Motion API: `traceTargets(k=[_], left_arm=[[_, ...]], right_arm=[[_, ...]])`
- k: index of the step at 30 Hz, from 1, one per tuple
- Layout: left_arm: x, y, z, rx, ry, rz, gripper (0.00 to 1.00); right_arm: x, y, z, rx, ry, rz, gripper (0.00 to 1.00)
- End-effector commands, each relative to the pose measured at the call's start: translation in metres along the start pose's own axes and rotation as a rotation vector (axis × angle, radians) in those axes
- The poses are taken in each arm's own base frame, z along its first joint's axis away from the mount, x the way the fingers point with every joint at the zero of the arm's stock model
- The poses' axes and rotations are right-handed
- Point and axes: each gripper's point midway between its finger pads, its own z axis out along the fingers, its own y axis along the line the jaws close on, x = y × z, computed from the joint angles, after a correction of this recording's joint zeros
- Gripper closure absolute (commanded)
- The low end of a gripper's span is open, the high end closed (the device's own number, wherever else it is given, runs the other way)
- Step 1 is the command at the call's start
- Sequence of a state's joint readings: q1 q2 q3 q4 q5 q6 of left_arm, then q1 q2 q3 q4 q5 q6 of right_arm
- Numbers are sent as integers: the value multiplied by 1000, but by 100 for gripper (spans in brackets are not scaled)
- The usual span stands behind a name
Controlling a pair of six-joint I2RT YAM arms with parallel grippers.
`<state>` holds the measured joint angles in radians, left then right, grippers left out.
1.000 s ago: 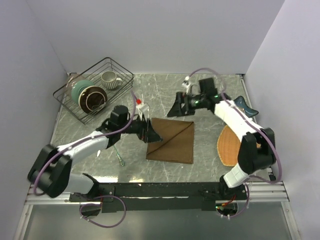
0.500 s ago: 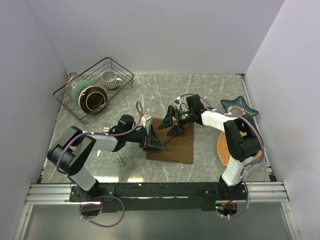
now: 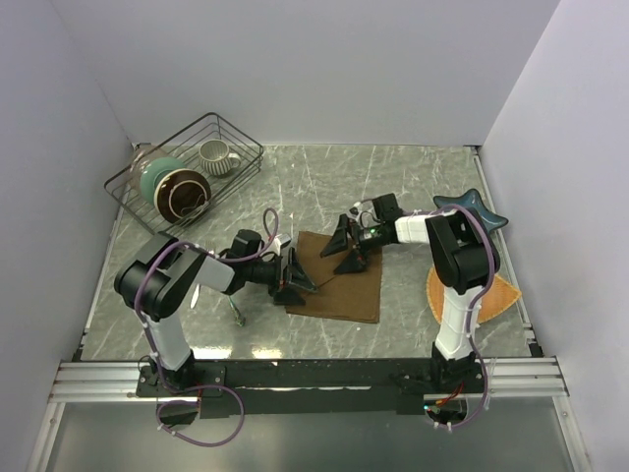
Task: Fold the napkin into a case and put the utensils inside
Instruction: Smooth out the upper triangle-folded napkin at the center of the board.
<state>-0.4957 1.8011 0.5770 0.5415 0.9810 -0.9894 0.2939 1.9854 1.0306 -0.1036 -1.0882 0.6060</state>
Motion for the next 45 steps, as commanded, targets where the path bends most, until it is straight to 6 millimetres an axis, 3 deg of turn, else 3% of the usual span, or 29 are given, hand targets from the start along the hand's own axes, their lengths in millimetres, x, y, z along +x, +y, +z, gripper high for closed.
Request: traceTargets(k=[1, 4, 7, 9, 11, 17, 20, 22, 26, 34, 37, 40, 41, 44, 45], left_arm=[[1, 28, 3, -82, -17, -40, 1], [1, -17, 2, 20, -1, 119, 1], [-12, -69, 1, 89, -49, 316, 1], [-20, -79, 3, 97, -74, 336, 1], [-31, -86, 7, 109, -95, 330, 1], [-54, -54, 32, 68, -99, 222, 1], [-49, -22, 40, 28, -70, 153, 1], [-43, -7, 40, 5, -54, 114, 1], [-35, 21, 41, -43, -41, 35, 1], [-31, 34, 40, -75, -43, -8, 1], [-33, 23, 40, -44, -50, 27, 1], [-44, -8, 40, 2, -70, 147, 1], [-44, -26, 38, 20, -69, 217, 1], [-57, -75, 27, 53, -131, 429, 1], [-63, -82, 23, 20, -153, 453, 1]], right_arm=[[-15, -20, -14, 95, -54, -35, 0], [-11, 19, -16, 22, -50, -79, 0], [-5, 63, -19, -58, -62, -125, 0], [-5, 79, -21, -87, -81, -134, 0], [-6, 75, -21, -86, -85, -123, 0], [-26, 30, -22, -23, -83, -82, 0], [-46, -8, -35, 28, -95, -37, 0], [-59, -22, -49, 39, -119, -7, 0], [-66, -56, -53, 77, -100, 28, 0], [-77, -81, -66, 126, -136, 59, 0], [-90, -68, -75, 141, -158, 15, 3], [-97, -30, -88, 101, -192, -43, 8], [-94, -8, -96, 95, -208, -82, 10], [-76, 31, -116, 104, -255, -147, 11], [-69, 37, -120, 118, -266, -157, 11]])
